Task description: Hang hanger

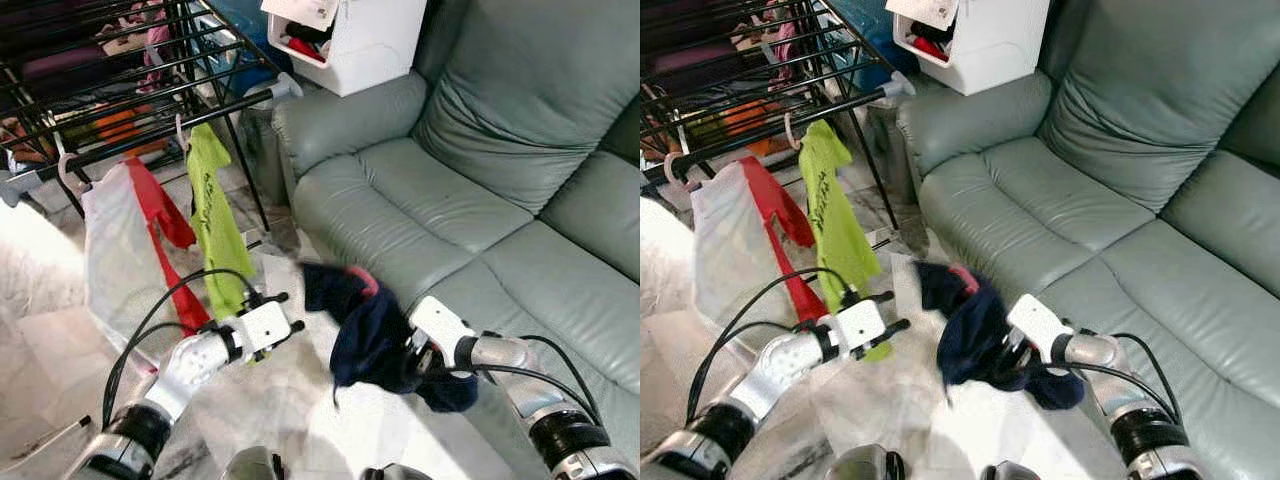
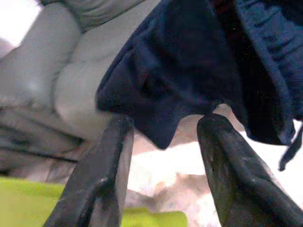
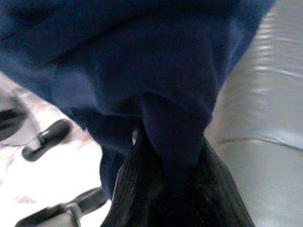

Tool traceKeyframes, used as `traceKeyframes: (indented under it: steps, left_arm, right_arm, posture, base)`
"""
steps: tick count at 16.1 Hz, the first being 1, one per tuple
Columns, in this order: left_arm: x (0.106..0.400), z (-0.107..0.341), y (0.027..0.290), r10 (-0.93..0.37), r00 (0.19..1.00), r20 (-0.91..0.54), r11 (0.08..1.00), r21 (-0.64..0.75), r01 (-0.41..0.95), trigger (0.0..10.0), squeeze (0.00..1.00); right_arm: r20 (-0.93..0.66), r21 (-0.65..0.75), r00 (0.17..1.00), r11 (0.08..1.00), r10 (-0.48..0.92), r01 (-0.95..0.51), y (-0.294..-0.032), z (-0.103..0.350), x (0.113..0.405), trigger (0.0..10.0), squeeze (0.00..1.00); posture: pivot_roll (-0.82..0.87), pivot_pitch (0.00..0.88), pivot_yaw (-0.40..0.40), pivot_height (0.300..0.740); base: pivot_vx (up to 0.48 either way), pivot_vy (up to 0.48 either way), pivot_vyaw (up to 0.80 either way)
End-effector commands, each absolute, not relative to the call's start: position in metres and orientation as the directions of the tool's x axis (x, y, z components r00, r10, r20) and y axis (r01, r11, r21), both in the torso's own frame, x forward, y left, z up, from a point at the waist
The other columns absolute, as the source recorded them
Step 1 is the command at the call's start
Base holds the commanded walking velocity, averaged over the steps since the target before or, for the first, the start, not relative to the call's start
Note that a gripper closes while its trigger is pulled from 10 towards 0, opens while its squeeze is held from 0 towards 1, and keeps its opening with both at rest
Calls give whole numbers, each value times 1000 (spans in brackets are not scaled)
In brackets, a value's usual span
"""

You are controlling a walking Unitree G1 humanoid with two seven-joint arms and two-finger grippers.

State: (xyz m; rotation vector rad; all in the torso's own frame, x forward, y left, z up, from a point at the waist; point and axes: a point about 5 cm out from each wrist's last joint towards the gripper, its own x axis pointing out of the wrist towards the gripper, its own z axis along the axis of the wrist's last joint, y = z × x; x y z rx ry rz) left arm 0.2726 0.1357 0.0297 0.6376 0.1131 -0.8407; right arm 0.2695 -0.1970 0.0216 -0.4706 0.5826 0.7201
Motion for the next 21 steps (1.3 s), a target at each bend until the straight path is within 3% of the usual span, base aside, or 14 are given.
traceKeyframes:
  steps: [1,4,5,6,7,8,9,13,21]
  left_arm:
    - [277,35,146,-585,760,-283,614,457,643,10000,1000]
    - [270,27,160,-421,869,-259,822,296,487,10000,1000]
    - [269,26,160,-400,880,-256,842,277,463,10000,1000]
    - [269,26,162,-348,905,-245,888,223,402,10000,1000]
    - [270,28,162,-281,931,-233,934,156,321,10000,1000]
    - [271,30,161,-227,947,-228,964,85,252,10000,576]
    - [271,28,160,-207,947,-246,971,71,230,10000,0]
    - [269,29,159,-145,957,-250,988,19,155,10000,0]
    - [274,35,156,-131,957,-259,991,-6,134,10000,0]
  right_arm:
    - [-589,-220,689,737,422,-639,-200,27,274,0,0]
    - [-529,-227,799,859,286,-458,-201,26,275,0,0]
    - [-532,-224,802,868,273,-444,-200,24,274,3922,0]
    - [-539,-231,803,873,254,-430,-196,21,274,10000,0]
    - [-518,-223,821,888,241,-402,-190,21,274,10000,0]
    - [-484,-215,845,905,228,-367,-186,23,275,10000,0]
    - [-451,-219,865,912,220,-346,-184,27,277,10000,0]
    - [-391,-219,904,936,175,-276,-183,34,283,10000,0]
    - [-358,-230,918,937,169,-262,-180,42,294,10000,0]
  posture:
    - [-87,35,27,740]
    - [-80,38,28,740]
    - [-79,37,30,740]
    - [-77,35,32,740]
    - [-73,32,34,740]
    - [-71,28,36,740]
    - [-67,25,34,740]
    - [-64,13,39,740]
    - [-57,5,35,740]
  base:
    - [0,0,0]
    - [0,0,0]
    - [0,0,0]
    - [0,0,0]
    - [0,0,0]
    - [0,0,0]
    - [0,0,0]
    - [62,0,114]
    - [301,0,665]
